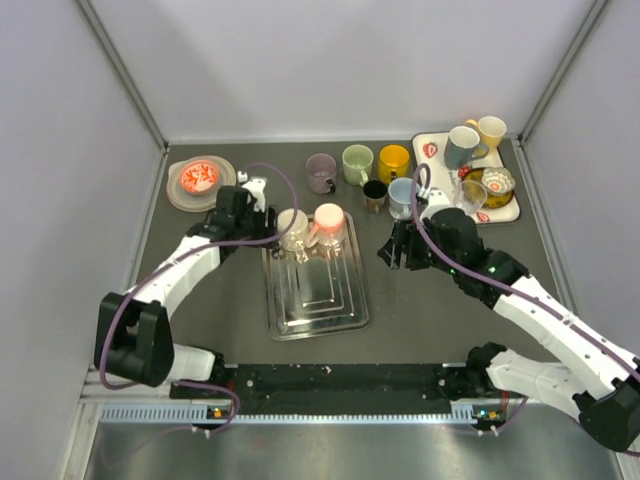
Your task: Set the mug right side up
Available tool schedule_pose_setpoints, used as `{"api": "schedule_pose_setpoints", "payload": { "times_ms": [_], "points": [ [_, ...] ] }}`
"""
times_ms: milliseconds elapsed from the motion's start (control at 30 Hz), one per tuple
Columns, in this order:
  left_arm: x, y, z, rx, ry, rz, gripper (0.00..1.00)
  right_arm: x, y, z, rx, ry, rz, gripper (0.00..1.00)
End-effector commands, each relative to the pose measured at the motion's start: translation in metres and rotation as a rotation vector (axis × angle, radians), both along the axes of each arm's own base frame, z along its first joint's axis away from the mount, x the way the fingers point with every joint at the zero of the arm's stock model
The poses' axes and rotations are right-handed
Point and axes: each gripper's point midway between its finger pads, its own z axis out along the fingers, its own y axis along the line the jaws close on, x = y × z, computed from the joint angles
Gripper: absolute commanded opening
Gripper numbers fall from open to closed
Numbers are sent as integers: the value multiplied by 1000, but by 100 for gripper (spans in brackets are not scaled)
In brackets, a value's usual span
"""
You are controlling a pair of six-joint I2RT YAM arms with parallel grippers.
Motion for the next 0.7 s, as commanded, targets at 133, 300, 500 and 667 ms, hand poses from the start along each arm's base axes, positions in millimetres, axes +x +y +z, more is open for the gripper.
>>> {"api": "schedule_pose_setpoints", "payload": {
  "times_ms": [133, 300, 500, 667],
  "points": [
    [27, -8, -13, -38, 57, -222, 64, -19, 12, 22, 112, -39, 86, 68],
    [34, -15, -25, -99, 104, -284, 57, -27, 6, 23, 119, -52, 86, 68],
    [39, -17, -23, -110, 99, -289, 54, -28, 2, 18, 101, -49, 78, 68],
    [36, -19, -18, -127, 85, -299, 49, -26, 6, 14, 96, -36, 90, 68]
  ]
}}
